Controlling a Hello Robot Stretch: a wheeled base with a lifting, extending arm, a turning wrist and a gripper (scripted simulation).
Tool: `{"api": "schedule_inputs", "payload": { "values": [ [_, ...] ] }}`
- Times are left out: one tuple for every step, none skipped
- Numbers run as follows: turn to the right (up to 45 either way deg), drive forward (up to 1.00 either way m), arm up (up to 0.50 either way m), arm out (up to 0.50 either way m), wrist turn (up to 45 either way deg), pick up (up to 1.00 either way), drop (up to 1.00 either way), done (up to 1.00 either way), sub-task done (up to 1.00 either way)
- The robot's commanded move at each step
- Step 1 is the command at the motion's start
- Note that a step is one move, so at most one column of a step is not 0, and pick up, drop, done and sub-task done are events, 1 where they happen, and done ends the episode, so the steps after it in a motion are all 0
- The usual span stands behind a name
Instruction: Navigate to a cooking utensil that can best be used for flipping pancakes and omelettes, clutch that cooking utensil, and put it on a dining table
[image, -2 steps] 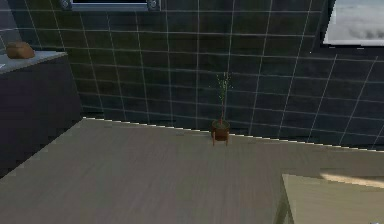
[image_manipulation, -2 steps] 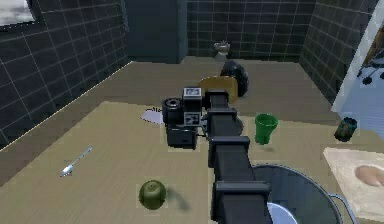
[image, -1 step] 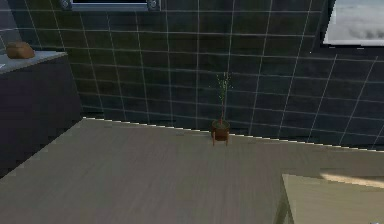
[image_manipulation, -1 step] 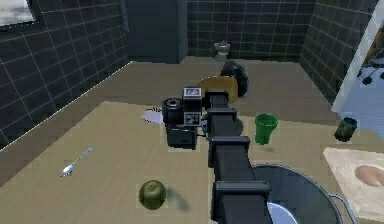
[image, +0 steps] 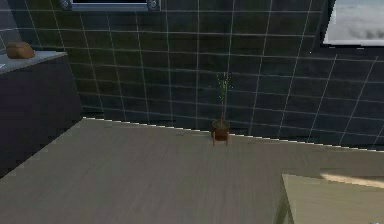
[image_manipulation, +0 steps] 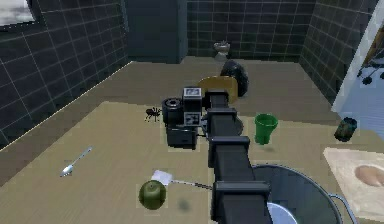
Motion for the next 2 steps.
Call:
{"api": "schedule_inputs", "payload": {
  "values": [
    [0.0,0.00,0.04,0.00,0.0,0.00,0.00,0.00,0.00],
    [0.0,0.00,0.00,-0.08,0.0,0.00,0.00,0.00,0.00]
  ]
}}
